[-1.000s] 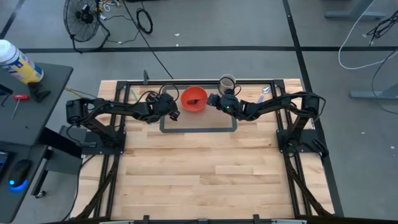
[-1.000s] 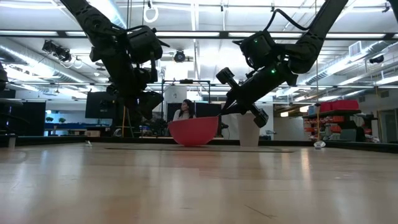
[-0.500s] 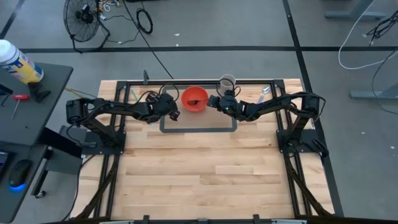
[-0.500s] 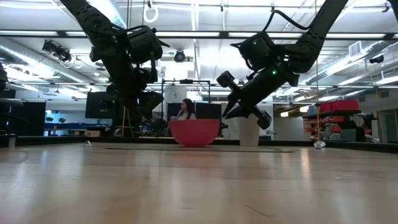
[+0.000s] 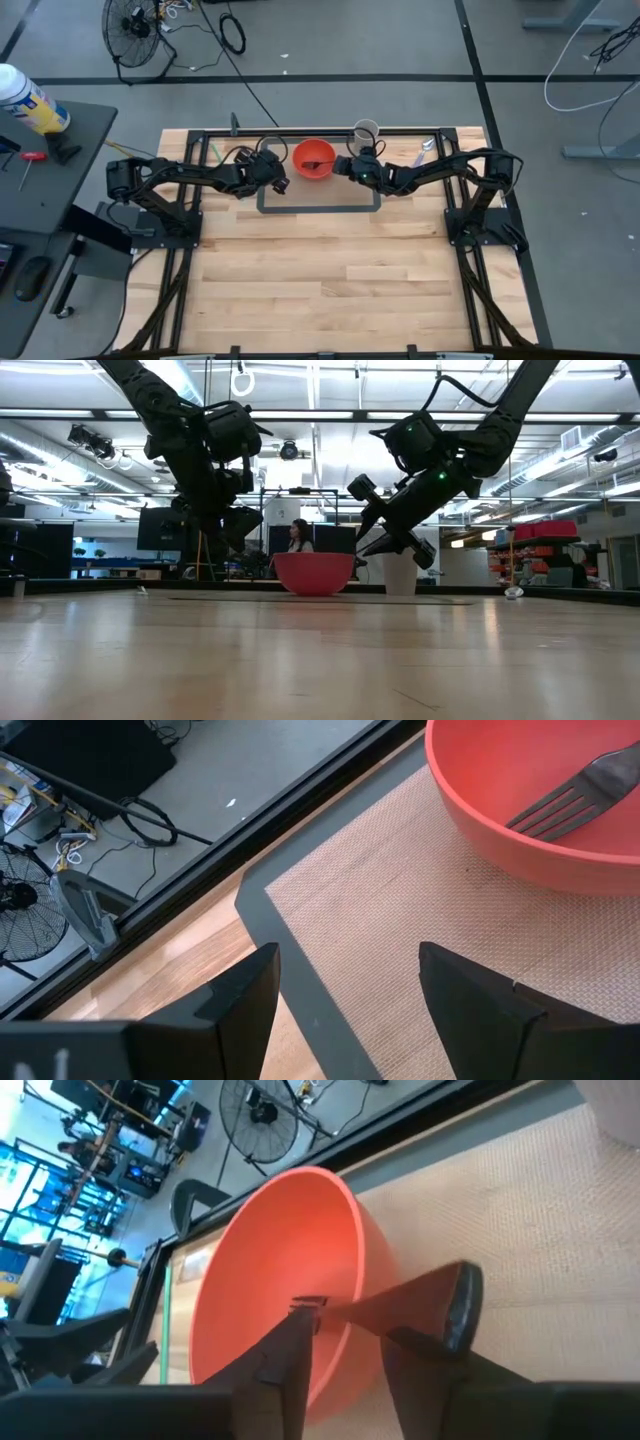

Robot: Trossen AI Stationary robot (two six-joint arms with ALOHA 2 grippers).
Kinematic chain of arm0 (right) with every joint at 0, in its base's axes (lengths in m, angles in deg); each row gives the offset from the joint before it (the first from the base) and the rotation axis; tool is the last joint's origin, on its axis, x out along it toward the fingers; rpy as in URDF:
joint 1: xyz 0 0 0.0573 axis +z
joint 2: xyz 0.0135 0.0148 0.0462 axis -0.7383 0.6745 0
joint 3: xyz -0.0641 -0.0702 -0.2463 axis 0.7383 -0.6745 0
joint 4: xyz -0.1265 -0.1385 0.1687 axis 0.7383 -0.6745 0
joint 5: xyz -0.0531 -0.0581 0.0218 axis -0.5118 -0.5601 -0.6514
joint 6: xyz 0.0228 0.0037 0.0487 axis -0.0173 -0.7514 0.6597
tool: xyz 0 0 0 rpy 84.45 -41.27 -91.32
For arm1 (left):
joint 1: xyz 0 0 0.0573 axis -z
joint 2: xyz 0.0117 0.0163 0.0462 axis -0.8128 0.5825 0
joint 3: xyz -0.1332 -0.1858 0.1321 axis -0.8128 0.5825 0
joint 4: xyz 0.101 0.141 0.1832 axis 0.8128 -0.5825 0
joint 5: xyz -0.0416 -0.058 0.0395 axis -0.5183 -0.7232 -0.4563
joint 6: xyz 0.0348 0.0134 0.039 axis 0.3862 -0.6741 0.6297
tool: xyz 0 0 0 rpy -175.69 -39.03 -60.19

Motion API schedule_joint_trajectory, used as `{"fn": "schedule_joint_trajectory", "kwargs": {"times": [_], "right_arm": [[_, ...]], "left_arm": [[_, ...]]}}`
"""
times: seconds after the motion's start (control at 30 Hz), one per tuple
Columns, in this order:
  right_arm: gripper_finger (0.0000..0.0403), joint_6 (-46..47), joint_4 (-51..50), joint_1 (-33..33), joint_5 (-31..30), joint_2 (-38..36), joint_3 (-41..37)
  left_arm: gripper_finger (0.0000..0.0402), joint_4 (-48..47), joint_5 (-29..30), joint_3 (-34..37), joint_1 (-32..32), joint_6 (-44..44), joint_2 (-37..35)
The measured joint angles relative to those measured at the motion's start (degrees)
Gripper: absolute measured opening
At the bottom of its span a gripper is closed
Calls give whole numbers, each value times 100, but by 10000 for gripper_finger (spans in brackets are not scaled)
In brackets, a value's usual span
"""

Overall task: Pick & Place Utensil
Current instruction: Put the black fork in the orange bowl on the transparent mat, then put the violet spoon in the orange bowl on the transparent mat

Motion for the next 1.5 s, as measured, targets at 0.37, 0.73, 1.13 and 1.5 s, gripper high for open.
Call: {"fn": "schedule_joint_trajectory", "kwargs": {"times": [0.37,0.73,1.13,1.5], "right_arm": [[162,-33,-131,177,55,-22,-2],[162,-126,-168,602,-159,-186,-4],[162,-280,-846,1807,-923,-608,-4],[162,-1262,-4013,2748,-643,-2384,-7]], "left_arm": [[243,0,0,0,0,-1,0],[243,-4,0,0,0,1,0],[243,-105,0,0,-2,3,0],[243,-72,-17,0,-2,3,0]]}}
